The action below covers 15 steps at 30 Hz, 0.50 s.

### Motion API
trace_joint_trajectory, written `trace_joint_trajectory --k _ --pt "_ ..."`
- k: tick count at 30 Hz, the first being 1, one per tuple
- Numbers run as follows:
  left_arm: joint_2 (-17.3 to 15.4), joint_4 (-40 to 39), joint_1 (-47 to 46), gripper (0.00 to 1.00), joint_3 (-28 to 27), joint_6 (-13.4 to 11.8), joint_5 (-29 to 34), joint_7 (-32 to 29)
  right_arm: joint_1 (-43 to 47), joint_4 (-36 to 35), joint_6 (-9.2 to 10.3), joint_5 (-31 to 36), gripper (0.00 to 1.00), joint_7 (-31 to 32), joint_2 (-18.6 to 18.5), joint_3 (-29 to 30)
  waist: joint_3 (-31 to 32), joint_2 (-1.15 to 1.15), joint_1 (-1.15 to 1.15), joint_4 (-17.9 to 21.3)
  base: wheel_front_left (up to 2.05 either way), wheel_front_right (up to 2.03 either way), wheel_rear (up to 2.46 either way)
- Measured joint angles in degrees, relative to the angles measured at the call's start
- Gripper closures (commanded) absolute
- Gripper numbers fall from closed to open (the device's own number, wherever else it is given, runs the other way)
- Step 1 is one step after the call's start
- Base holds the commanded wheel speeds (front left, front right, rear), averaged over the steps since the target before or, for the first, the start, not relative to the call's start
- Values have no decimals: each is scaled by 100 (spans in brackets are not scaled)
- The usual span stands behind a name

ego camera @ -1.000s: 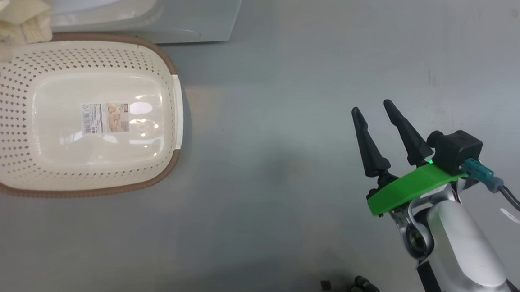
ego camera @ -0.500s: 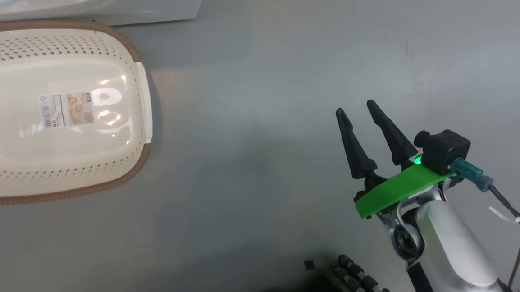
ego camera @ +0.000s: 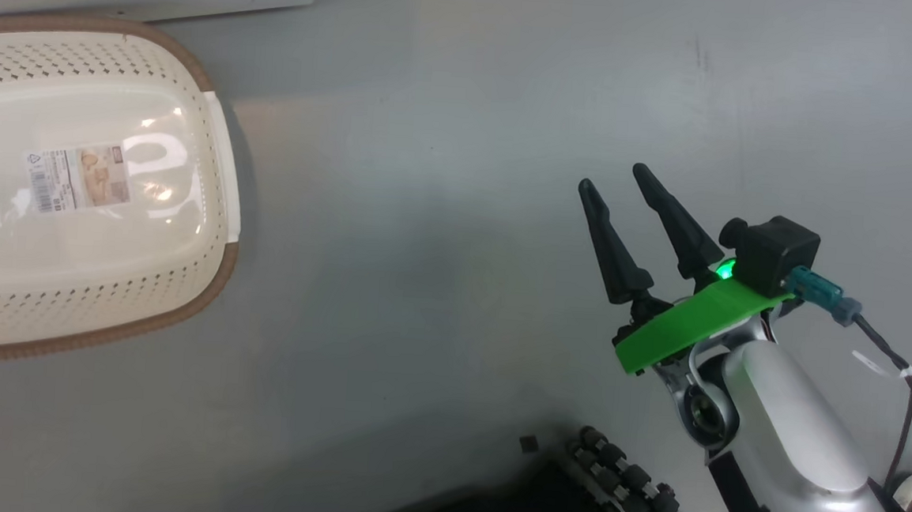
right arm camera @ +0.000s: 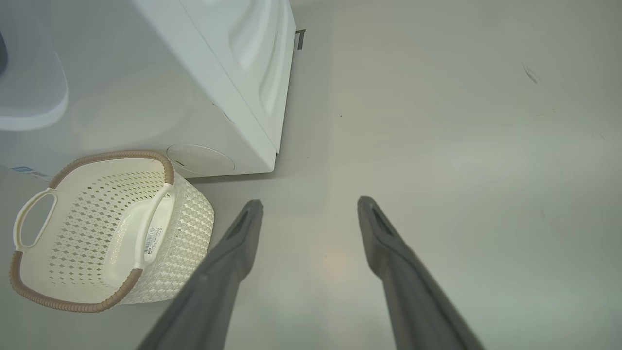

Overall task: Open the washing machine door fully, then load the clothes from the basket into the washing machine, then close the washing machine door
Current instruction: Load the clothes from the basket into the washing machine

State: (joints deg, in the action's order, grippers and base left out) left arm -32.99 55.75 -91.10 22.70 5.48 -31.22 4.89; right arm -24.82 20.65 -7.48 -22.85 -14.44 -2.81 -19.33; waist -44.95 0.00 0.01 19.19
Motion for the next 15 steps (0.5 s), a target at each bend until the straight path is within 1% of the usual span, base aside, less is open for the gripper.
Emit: trace_joint_trajectory --k 2,12,13,14,15 --pt "44 282 -77 100 112 -4 125 -46 -104 -1 0 -36 0 0 0 -68 -82 0 0 4 0 0 0" --pt "157 864 -495 100 350 2 343 70 -173 -11 0 -96 0 0 0 -129 -198 0 -1 69 0 0 0" --pt "161 907 -508 82 358 3 347 83 -173 -10 0 -102 0 0 0 -127 -198 0 -1 71 0 0 0" --pt "170 950 -514 82 364 4 347 129 -174 -7 0 -113 0 0 0 -126 -197 0 -1 70 0 0 0" --pt "175 981 -517 53 381 10 348 186 -175 -4 0 -120 0 0 0 -125 -195 0 -1 69 0 0 0"
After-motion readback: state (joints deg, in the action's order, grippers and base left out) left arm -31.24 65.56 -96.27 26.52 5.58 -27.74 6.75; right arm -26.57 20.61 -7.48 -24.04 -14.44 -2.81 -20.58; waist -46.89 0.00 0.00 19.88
